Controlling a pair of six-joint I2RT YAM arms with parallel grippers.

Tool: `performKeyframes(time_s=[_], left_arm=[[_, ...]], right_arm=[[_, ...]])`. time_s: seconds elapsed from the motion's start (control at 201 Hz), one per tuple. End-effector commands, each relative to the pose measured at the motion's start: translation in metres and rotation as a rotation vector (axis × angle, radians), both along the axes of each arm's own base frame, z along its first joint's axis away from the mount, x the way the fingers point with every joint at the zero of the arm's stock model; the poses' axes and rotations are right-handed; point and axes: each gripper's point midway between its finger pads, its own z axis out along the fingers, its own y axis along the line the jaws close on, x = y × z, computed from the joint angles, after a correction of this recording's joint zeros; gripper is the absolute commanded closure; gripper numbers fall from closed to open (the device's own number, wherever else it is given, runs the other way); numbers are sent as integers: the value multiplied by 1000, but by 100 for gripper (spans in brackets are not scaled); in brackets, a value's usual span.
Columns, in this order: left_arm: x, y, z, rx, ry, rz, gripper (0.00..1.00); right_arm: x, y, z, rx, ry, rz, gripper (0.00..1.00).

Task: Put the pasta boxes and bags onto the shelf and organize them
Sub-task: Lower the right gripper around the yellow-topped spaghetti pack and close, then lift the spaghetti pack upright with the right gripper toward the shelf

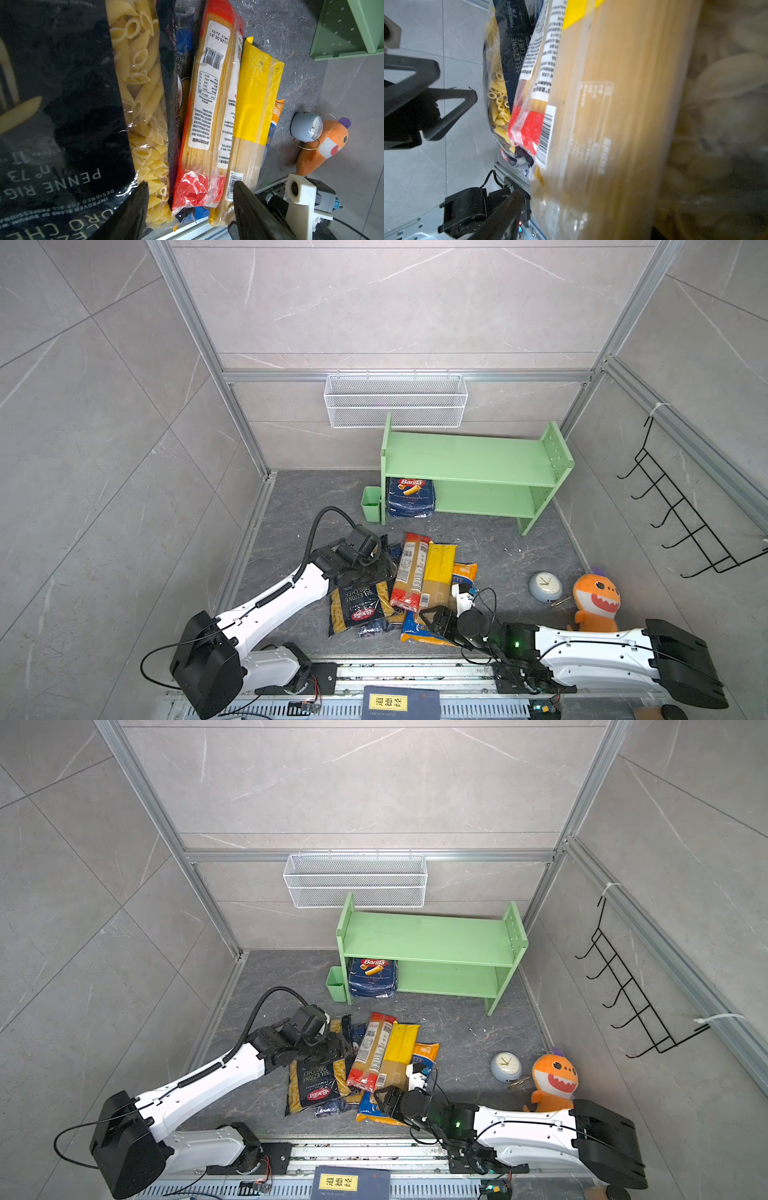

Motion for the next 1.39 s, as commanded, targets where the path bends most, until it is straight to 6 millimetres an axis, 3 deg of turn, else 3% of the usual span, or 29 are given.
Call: performKeyframes(time_s=[0.0, 0.219, 0.508, 0.742, 0.847, 0.941, 1.116, 1.39], left_arm=[[3, 0, 22, -25, -47, -23, 33], [6, -1, 23, -28, -45, -29, 33], [7, 0, 19, -27, -31, -36, 33], [6, 7, 18, -22, -30, -24, 33], [8, 10, 18, -27, -35, -14, 33], [10, 9, 17, -37, -36, -8, 33], [19, 2, 17, -64, -34, -11, 25], [32, -7, 22, -73, -49, -17, 24]], right_arm=[[8, -15, -1, -3, -28, -77, 29], [9, -19, -4, -9, -29, -91, 31], [7, 6, -14, 23, 0, -49, 38], [8, 6, -17, 35, 5, -59, 54], [7, -1, -8, 21, -2, -59, 62], [5, -5, 4, 10, -29, -38, 77], [3, -17, 23, -4, -61, -25, 80], [0, -24, 50, -5, -127, 23, 82]])
